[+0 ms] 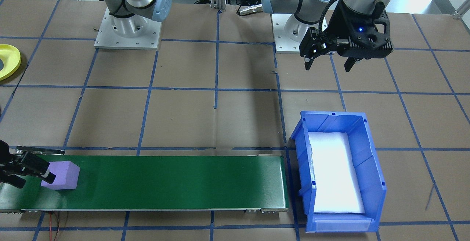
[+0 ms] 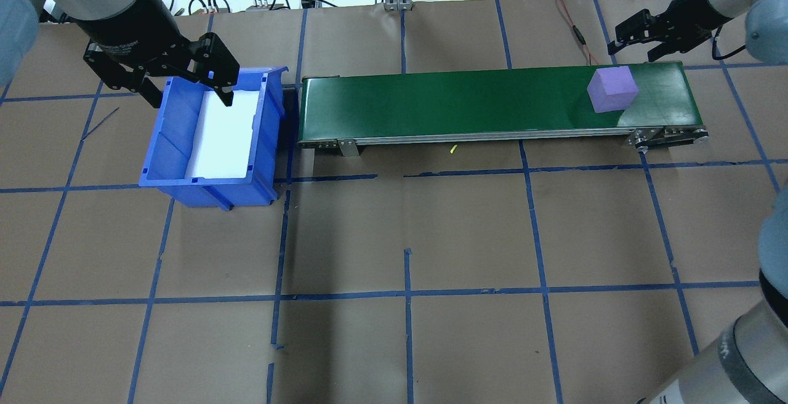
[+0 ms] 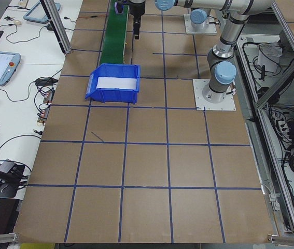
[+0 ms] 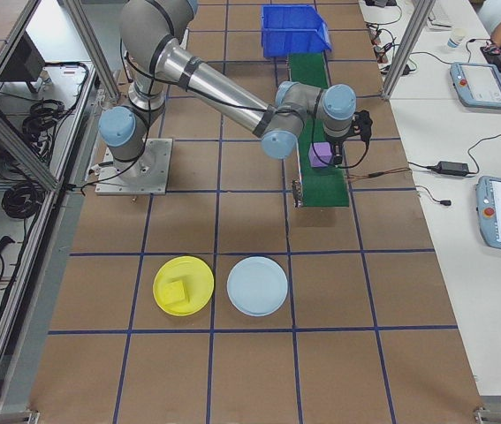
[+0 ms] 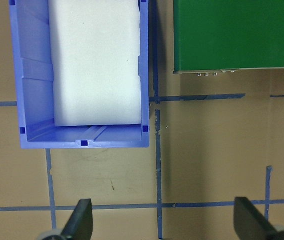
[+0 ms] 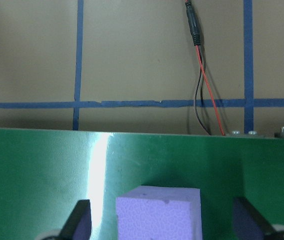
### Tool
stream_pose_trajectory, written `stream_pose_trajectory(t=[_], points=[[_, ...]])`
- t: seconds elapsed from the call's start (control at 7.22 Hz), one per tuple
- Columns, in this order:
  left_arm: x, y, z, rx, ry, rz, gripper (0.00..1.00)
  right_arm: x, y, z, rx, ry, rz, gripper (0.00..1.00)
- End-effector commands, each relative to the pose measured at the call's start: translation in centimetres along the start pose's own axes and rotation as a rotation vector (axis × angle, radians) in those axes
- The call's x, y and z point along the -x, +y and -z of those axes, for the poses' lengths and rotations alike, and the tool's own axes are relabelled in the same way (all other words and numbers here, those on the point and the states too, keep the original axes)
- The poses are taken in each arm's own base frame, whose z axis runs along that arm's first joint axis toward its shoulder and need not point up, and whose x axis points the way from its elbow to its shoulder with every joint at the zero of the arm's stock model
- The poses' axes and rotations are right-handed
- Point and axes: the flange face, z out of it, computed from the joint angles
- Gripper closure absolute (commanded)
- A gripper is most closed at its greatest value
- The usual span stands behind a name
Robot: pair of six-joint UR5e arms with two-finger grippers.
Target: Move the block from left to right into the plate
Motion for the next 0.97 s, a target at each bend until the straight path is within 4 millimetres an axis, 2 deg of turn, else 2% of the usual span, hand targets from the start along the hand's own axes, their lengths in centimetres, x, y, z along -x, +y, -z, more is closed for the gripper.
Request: stream_pose_trajectory(t=[0.0, 0.28, 0.42, 0.55, 0.69, 0.83], points=[[0.0, 0.0, -0.1, 0.001, 0.0, 0.0, 0.0, -1.8, 1.9, -3.6, 0.11, 0.076, 0.015, 0.0], [0.0, 0.0, 0.0, 0.0, 0.0, 0.001, 0.0, -2.8, 2.3, -4.5, 0.15, 0.126, 0.0, 0.03], [0.0, 0.1, 0.0, 0.003, 0.0, 0.0, 0.0, -2.8, 2.2, -4.3, 0.148, 0.132, 0.003, 0.18], [-0.1, 0.0, -0.1, 0.003, 0.002, 0.001, 0.0, -3.2, 2.2, -3.6, 0.16, 0.19, 0.006, 0.56], [0.0, 0.0, -0.1, 0.003, 0.0, 0.0, 0.0, -3.6, 1.0, -1.5, 0.097, 0.268, 0.012, 0.71], [0.0, 0.0, -0.1, 0.004, 0.0, 0.0, 0.0, -4.2, 0.5, -0.2, 0.061, 0.288, 0.008, 0.78]])
